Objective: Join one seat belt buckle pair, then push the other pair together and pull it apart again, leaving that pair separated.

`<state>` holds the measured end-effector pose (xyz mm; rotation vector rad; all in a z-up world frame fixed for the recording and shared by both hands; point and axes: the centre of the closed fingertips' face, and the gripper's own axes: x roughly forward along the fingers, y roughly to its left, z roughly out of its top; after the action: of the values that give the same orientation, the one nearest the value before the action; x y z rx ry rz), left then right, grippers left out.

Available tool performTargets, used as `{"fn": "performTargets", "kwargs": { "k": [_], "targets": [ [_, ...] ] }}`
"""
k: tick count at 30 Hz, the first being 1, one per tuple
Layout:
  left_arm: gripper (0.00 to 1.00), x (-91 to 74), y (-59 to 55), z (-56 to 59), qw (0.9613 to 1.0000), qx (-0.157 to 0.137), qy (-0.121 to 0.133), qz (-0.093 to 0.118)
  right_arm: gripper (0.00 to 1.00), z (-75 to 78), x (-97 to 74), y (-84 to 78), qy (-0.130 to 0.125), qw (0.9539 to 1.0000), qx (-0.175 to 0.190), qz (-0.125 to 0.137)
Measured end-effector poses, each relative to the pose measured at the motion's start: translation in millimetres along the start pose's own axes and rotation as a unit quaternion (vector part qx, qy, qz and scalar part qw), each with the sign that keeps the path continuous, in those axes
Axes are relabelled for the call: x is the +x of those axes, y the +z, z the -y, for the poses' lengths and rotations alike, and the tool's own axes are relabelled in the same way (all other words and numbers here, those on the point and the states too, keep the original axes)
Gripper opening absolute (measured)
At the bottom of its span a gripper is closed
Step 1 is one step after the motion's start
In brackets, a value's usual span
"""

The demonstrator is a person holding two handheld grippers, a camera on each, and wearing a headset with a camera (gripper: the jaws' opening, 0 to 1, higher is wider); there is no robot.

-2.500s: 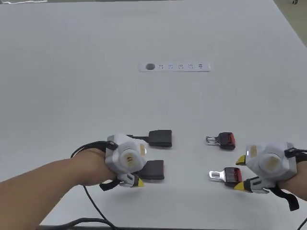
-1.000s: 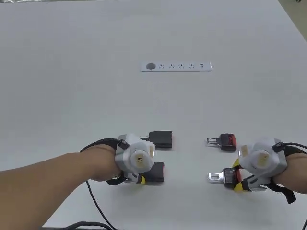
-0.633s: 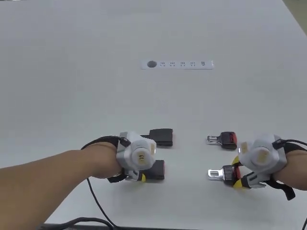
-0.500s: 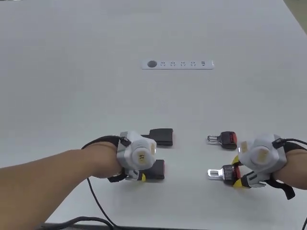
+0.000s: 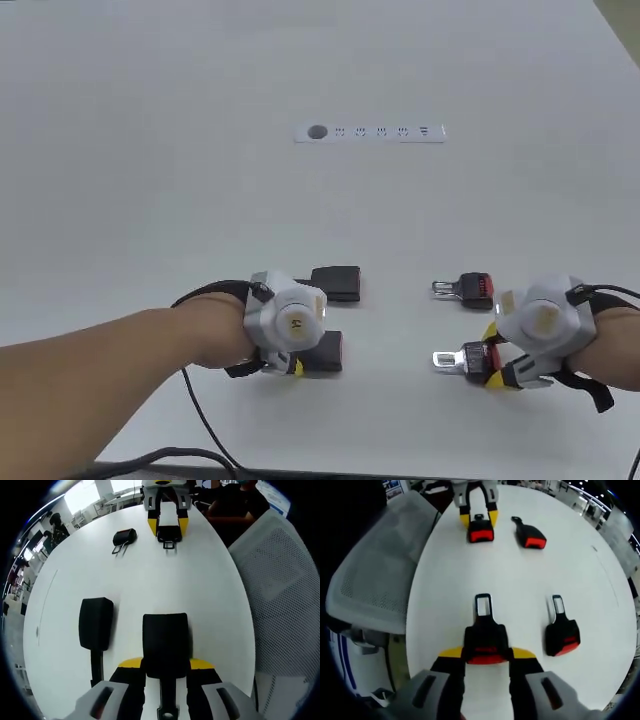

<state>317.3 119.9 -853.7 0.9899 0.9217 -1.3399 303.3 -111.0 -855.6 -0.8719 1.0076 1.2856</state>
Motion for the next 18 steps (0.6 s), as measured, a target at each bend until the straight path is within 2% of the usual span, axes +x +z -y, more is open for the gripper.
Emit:
{"fn": "performTargets", "kwargs": {
  "k": [10,18],
  "targets": [
    [0.32,-0.5,0.4,0.4,1.0,-0.004,0.002,0.001,0.33,1.9,1.3,6.7,-0.011,0.9998,0.015,0.009],
    [0.32,-0.4,0.4,0.3,1.0,-0.003,0.003,-0.001,0.33,-4.4,5.8,20.0,-0.016,0.9996,0.016,0.017]
  ]
}}
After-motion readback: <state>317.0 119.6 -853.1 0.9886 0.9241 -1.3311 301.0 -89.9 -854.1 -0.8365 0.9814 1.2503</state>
